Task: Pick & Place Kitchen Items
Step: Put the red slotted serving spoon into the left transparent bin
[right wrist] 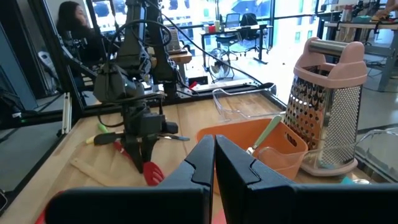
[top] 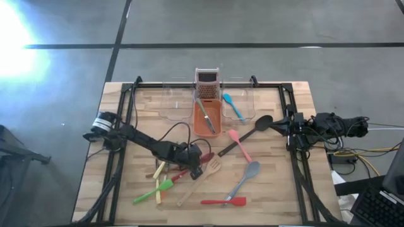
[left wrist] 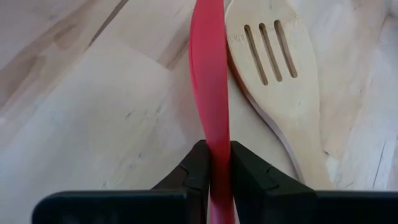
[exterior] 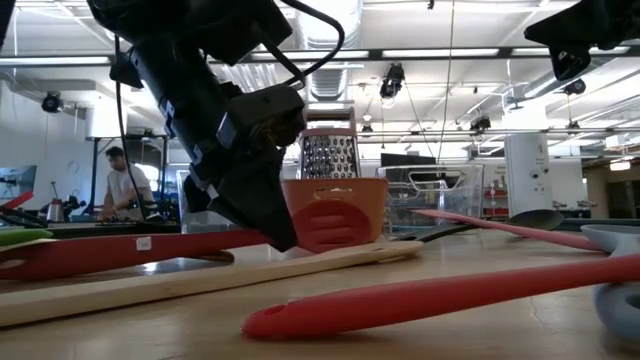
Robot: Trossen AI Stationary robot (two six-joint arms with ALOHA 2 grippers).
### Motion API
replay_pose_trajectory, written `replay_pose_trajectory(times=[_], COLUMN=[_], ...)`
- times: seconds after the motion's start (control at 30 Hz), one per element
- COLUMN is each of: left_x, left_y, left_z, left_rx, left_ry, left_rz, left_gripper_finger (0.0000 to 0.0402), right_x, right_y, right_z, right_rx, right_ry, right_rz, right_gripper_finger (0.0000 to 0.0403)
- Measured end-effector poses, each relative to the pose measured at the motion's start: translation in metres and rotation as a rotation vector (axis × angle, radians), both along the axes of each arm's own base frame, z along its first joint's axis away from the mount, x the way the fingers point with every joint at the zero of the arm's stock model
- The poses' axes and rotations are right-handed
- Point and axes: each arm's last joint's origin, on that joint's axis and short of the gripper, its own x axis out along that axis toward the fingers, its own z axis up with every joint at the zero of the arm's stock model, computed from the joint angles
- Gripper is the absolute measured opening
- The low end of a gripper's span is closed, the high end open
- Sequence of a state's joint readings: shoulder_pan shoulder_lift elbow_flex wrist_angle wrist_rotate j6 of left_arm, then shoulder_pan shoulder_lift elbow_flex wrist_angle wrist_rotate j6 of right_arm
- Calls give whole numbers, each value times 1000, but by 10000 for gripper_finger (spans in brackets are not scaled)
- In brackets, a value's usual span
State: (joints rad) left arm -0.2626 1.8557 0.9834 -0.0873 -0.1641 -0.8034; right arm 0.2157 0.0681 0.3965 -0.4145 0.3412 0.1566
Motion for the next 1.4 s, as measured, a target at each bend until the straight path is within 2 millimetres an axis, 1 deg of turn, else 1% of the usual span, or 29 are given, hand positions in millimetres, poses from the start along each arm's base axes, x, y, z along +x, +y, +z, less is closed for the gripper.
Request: replay_pose_trajectory(times=[0.2,0.43,0.57,0.63,0.77,0.9,1.03,1.13,1.27,1.4], left_x=[2,7,8,9,6,-1,-12,-22,-39,-56], left_y=[-1,-3,-3,-3,-1,5,17,30,59,97], left_z=[12,30,38,45,66,94,123,143,169,192], left_rx=[-10,-25,-21,-19,4,79,192,320,508,616], left_ry=[-47,-154,-188,-215,-297,-387,-471,-504,-504,-517], left_rz=[-21,-52,-64,-74,-92,-72,-43,4,117,210], left_gripper_finger=[45,44,44,44,44,44,44,44,44,44], right_x=[0,0,1,1,1,1,1,1,1,1], right_y=[0,0,0,0,0,0,0,0,0,0], right_z=[0,0,0,0,0,0,0,0,-1,0], right_rx=[0,0,-1,-1,-2,-2,-2,-2,-2,-2], right_ry=[0,1,4,6,7,8,8,8,9,8], right_rz=[0,-1,0,-1,0,0,0,0,0,0], right_gripper_finger=[9,9,8,9,9,9,9,9,9,9])
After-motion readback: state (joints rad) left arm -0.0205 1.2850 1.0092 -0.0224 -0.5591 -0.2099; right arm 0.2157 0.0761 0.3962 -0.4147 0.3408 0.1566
